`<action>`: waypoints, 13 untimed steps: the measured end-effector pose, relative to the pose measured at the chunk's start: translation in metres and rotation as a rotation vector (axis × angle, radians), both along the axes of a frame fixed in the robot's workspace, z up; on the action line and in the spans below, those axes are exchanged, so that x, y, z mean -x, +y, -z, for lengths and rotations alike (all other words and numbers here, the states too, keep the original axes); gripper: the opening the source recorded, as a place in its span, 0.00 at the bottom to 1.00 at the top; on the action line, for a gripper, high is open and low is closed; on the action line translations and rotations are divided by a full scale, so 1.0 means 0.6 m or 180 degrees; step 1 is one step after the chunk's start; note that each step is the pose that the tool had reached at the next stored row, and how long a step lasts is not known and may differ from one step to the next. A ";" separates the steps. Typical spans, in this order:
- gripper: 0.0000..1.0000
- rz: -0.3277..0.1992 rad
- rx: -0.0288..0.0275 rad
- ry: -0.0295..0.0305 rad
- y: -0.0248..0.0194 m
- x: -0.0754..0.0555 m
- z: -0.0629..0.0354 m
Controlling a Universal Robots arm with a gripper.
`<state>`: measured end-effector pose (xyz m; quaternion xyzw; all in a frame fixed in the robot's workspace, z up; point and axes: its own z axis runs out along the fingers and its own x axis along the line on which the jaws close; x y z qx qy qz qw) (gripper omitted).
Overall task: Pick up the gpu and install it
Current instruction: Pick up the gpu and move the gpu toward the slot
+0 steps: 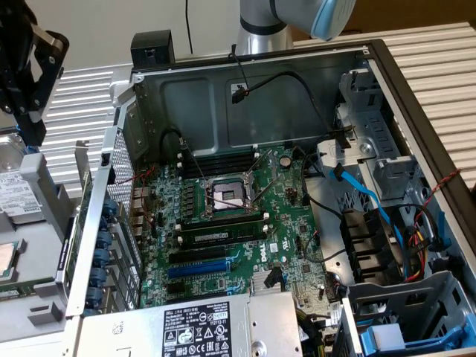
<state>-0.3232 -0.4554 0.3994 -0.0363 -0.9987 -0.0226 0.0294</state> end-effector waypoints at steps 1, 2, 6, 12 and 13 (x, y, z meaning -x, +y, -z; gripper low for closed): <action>0.11 0.0000 0.0000 0.0000 0.0000 0.000 0.000; 0.11 0.0000 0.0000 0.0000 0.0000 0.000 0.000; 0.11 0.0000 0.0000 0.0000 0.0000 0.000 0.000; 0.18 0.0000 0.0000 0.0000 0.0000 0.000 0.000; 0.18 0.0000 0.0000 0.0000 0.0000 0.000 0.000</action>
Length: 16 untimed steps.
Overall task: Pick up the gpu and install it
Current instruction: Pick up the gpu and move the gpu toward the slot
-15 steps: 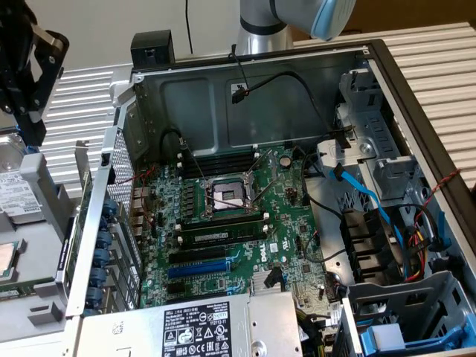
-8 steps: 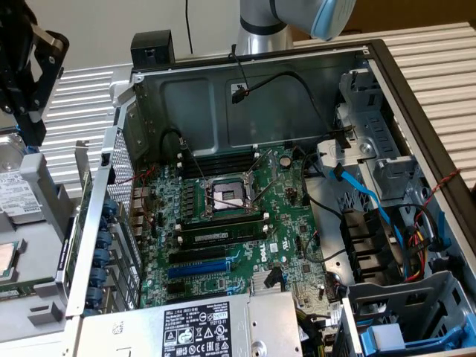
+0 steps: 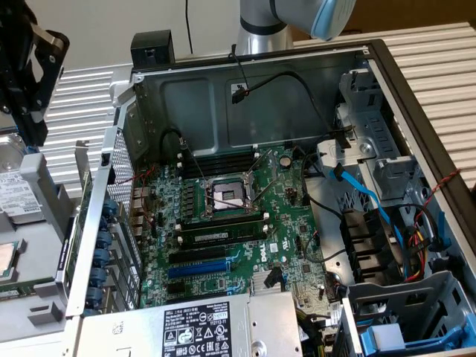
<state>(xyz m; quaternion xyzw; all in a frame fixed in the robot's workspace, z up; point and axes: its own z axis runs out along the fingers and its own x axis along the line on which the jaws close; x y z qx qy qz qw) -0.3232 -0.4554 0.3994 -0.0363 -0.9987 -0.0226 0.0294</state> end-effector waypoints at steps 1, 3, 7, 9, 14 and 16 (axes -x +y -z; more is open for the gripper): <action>0.24 0.0000 0.0000 0.0000 0.0000 0.000 0.000; 0.30 0.0000 0.0000 0.0000 0.0000 0.000 0.000; 0.47 0.0000 0.0000 0.0001 0.0000 0.000 0.000; 0.54 0.0000 0.0000 0.0001 0.0000 0.000 0.000; 0.54 0.0000 0.0000 0.0011 -0.0003 0.000 0.012; 0.54 0.0000 0.0000 0.0024 -0.0013 0.001 0.018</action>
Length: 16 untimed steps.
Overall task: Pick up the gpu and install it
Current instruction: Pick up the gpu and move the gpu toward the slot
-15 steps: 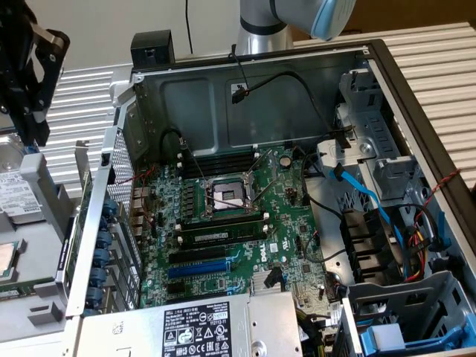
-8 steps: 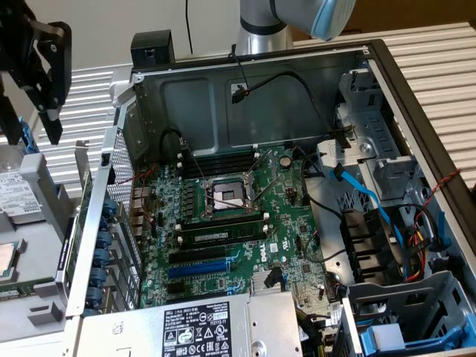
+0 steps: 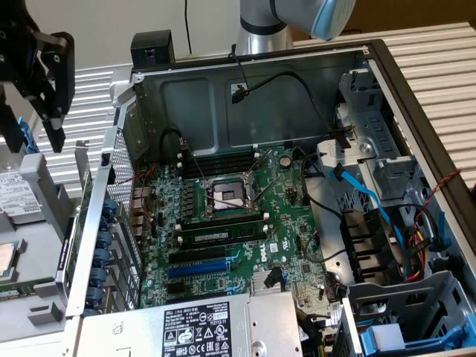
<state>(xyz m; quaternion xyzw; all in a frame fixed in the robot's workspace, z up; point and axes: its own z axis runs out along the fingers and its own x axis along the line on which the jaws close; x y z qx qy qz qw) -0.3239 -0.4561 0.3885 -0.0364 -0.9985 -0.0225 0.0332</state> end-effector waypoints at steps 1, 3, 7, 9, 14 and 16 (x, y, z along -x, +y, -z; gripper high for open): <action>0.54 0.0000 0.0000 0.0006 -0.0007 0.000 0.003; 0.54 0.0000 0.0000 0.0015 -0.0019 0.002 0.009; 0.54 0.0000 0.0000 0.0028 -0.0034 0.008 0.021; 0.54 0.0000 0.0000 0.0033 -0.0037 0.013 0.027; 0.54 0.0000 0.0000 0.0037 -0.0058 0.026 0.043; 0.54 0.0000 0.0001 0.0038 -0.0095 0.028 0.048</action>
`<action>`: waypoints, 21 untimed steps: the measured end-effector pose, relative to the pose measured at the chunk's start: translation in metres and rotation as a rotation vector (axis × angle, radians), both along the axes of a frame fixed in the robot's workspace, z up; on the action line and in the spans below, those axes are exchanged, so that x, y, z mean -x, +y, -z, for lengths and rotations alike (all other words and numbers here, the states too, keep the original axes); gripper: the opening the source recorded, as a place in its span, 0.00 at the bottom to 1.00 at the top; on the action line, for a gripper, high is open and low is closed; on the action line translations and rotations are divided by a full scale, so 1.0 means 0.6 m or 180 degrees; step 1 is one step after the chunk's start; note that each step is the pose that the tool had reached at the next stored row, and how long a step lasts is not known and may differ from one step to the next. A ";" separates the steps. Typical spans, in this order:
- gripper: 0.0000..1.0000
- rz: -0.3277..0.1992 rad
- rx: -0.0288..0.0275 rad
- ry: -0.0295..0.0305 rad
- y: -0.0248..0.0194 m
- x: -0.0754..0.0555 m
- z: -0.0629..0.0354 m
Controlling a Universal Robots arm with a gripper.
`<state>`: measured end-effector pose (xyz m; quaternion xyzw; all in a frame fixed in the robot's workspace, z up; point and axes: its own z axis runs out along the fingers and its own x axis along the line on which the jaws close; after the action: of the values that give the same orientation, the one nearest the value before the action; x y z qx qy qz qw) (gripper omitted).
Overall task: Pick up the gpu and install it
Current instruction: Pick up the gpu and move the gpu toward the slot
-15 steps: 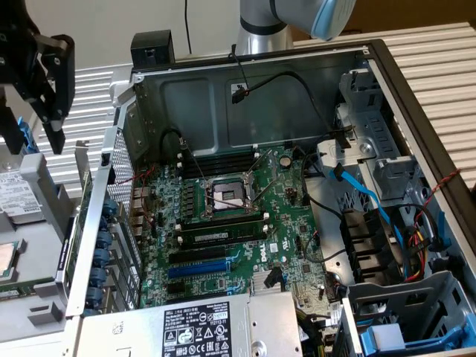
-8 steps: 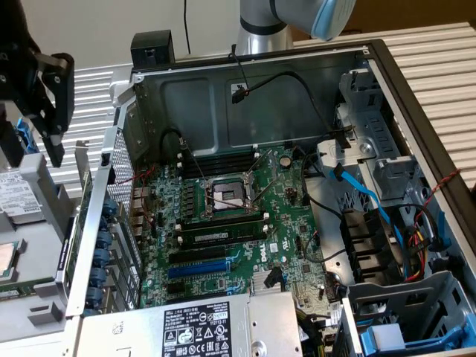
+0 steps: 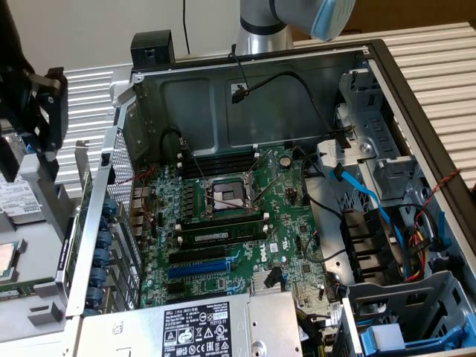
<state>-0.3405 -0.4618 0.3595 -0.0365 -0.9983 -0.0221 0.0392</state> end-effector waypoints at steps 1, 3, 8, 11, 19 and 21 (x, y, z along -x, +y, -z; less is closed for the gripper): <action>0.54 0.0000 0.0000 0.0000 -0.0020 0.001 0.003; 0.54 0.0000 0.0000 0.0000 -0.0060 0.002 0.009; 0.54 0.0000 0.0000 0.0000 -0.0203 0.003 0.024; 0.54 0.0000 0.0000 0.0000 -0.0249 0.003 0.033; 0.54 0.0000 0.0000 -0.0021 -0.0253 0.003 0.044; 0.54 0.0000 0.0000 -0.0029 -0.0258 0.003 0.050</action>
<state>-0.3422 -0.4773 0.3294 -0.0364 -0.9985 -0.0223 0.0346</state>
